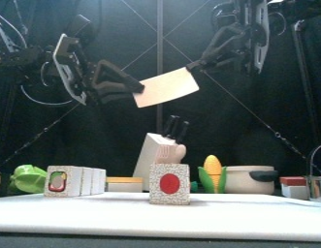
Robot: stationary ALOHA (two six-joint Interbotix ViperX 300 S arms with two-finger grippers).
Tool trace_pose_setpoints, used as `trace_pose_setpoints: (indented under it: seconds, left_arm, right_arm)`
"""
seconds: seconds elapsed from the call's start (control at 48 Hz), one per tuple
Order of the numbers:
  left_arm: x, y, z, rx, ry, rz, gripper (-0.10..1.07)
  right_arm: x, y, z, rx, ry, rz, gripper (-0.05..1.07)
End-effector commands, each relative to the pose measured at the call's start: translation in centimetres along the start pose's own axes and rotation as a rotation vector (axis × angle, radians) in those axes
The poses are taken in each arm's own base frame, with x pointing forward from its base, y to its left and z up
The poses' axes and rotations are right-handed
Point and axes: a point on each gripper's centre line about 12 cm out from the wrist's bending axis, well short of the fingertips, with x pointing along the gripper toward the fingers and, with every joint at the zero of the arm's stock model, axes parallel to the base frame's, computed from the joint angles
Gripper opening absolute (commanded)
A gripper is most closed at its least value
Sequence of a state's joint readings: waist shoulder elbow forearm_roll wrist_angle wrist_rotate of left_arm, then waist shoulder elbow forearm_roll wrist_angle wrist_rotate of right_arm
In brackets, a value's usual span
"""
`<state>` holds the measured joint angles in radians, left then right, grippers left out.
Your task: Grab cleaver with other hand
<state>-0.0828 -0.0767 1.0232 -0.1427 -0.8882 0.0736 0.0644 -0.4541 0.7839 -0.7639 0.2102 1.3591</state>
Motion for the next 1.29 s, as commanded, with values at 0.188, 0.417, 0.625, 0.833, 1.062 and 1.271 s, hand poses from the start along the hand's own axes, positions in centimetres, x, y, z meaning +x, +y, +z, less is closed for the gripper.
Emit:
trace_pose_setpoints:
  seconds: [0.188,0.417,0.625,0.833,1.062,1.271]
  left_arm:
    - [0.1,-0.2,0.8,0.004,-0.009,-0.010,0.37]
    - [0.1,-0.2,0.6,0.004,0.006,-0.011,0.37]
    - [0.1,-0.3,0.6,0.008,0.007,-0.016,0.37]
    - [0.1,-0.2,0.7,0.008,0.005,-0.016,0.37]
    - [-0.1,-0.5,0.7,0.029,0.004,-0.040,0.37]
    - [-0.2,-1.0,0.7,0.058,0.001,-0.077,0.37]
  right_arm:
    - [-1.2,-0.1,1.5,0.072,-0.004,-0.109,0.89]
    - [-2.5,1.2,3.0,0.102,0.019,-0.133,0.92]
    - [-2.9,2.0,3.2,0.114,0.169,-0.141,0.92]
    - [-2.6,2.4,4.0,0.052,0.244,-0.086,0.92]
    - [-1.5,0.9,2.9,-0.155,0.283,-0.104,0.92]
    - [-1.0,0.6,2.0,-0.269,0.195,-0.046,0.92]
